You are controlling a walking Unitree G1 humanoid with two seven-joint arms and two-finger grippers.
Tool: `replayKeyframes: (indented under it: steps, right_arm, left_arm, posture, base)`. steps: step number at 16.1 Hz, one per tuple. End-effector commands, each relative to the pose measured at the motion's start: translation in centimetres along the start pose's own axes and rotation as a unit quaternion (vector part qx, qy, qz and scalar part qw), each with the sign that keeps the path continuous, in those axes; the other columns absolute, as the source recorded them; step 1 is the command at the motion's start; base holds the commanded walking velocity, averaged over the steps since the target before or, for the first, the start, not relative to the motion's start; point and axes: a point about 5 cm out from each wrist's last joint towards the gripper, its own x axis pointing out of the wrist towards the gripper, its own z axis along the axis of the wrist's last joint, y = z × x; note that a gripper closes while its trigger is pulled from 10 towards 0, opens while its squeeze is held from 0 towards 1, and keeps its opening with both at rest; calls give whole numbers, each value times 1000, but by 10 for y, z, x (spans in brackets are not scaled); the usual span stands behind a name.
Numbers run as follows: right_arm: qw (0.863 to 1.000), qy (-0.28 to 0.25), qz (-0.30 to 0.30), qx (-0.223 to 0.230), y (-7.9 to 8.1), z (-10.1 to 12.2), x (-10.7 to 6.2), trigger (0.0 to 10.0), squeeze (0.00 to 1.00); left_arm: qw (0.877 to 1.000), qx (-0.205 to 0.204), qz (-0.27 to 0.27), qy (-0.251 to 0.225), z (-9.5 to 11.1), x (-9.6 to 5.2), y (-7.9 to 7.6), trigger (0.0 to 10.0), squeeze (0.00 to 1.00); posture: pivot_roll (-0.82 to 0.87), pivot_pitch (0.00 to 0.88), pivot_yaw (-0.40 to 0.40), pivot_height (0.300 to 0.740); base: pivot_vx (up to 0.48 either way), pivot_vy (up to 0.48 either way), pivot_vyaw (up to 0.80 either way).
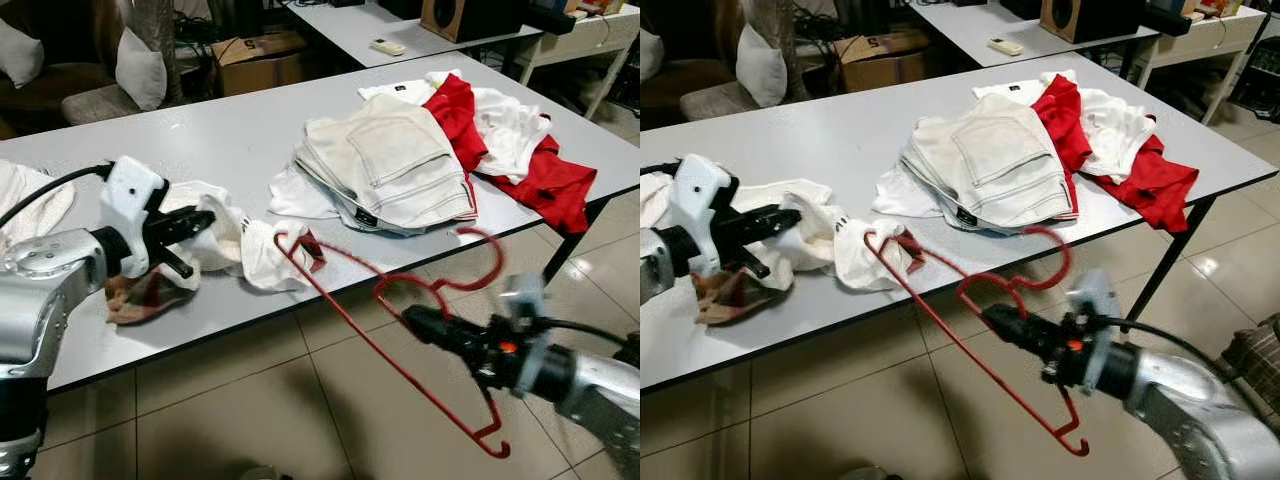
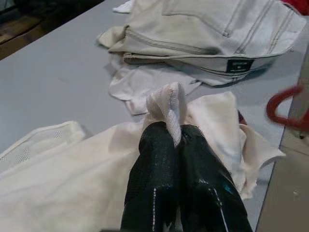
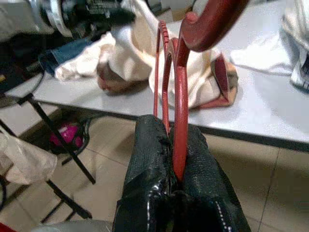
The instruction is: Hang hanger
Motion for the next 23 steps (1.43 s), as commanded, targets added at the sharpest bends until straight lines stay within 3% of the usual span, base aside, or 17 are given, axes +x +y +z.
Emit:
replayKeyframes:
  steps: [1,3,8,11,17,21,23]
  right_arm:
    - [1000,-15,24,0,7,8,-3,10000,0]
    - [999,-2,52,10,14,5,-1,10000,0]
    - [995,91,-36,-14,-15,-16,22,10000,0]
    - [993,112,-25,-16,-17,-18,31,10000,0]
    - [996,45,65,-32,4,3,33,10000,0]
    - [991,118,59,-15,2,-21,41,10000,0]
    - [987,159,26,-14,-8,-34,50,10000,0]
  left_arm:
    - [1000,15,-3,-11,8,3,0,0,0]
    - [1000,16,-1,-13,9,4,0,0,0]
    - [999,22,-26,-12,10,6,-6,0,0]
    - [999,25,-47,-13,10,10,-14,0,0]
    - [999,37,-21,-6,7,19,-12,0,0]
    - [999,38,-32,-23,15,22,-15,0,0]
    - [997,37,-56,-30,21,21,-19,0,0]
  posture:
    - [-24,0,85,740]
    - [-24,0,84,740]
    - [-16,0,77,740]
    - [-13,0,73,740]
    - [-24,0,77,740]
    - [-22,0,76,740]
    - [-19,0,77,740]
  base:
    - [0,0,0]
    - [0,0,0]
    - [0,0,0]
    - [0,0,0]
    - [0,0,0]
    - [0,0,0]
    - [0,0,0]
